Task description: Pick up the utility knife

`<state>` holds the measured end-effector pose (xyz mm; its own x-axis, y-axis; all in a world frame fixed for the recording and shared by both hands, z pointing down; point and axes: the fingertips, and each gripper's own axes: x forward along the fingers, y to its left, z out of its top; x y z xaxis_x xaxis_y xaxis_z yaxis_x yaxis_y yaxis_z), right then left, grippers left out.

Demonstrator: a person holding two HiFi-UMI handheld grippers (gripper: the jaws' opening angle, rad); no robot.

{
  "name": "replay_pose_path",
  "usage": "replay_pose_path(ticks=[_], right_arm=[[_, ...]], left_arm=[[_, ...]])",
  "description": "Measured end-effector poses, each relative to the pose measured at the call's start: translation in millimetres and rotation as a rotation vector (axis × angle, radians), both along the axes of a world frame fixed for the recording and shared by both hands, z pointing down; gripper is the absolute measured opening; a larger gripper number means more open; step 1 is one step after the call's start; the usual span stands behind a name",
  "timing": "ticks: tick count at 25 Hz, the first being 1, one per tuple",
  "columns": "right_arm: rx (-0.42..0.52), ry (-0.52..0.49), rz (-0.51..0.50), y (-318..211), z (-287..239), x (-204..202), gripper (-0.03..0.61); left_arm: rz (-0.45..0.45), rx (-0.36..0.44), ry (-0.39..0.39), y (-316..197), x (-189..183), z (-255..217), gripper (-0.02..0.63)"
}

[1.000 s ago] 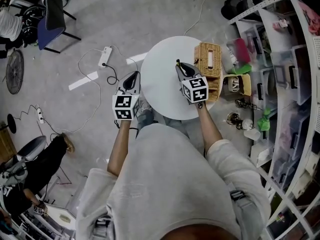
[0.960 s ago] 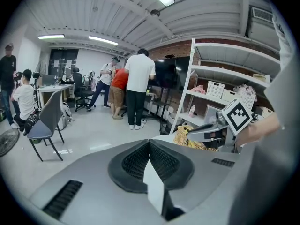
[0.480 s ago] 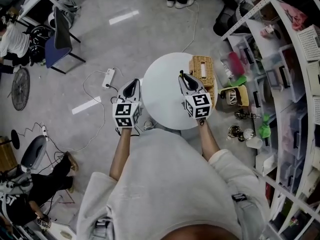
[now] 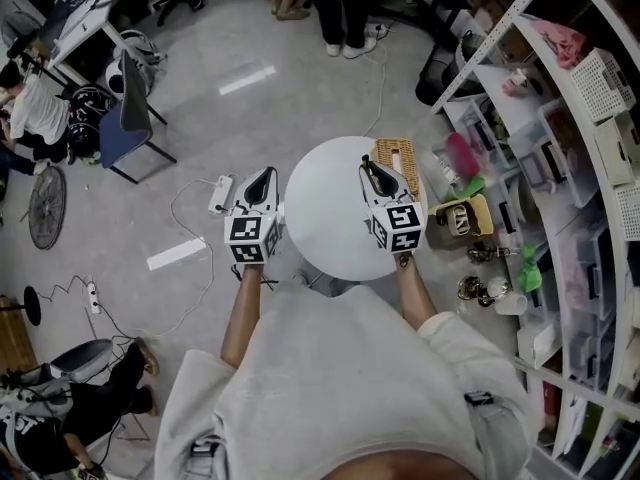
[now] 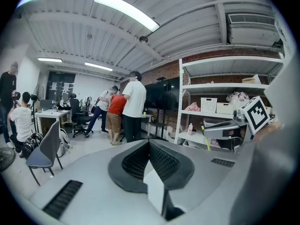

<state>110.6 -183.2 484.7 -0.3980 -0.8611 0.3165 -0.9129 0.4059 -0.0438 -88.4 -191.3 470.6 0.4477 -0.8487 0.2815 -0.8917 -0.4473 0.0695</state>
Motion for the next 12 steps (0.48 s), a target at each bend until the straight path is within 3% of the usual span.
replay_pose_path(ticks=[12], right_arm=[[0.056,-0.011,0.041,9.3,-20.4,11.9,0.083]], left_arm=[[0.001,0.036,0.004,-0.3,3.2,-14.3,0.020]])
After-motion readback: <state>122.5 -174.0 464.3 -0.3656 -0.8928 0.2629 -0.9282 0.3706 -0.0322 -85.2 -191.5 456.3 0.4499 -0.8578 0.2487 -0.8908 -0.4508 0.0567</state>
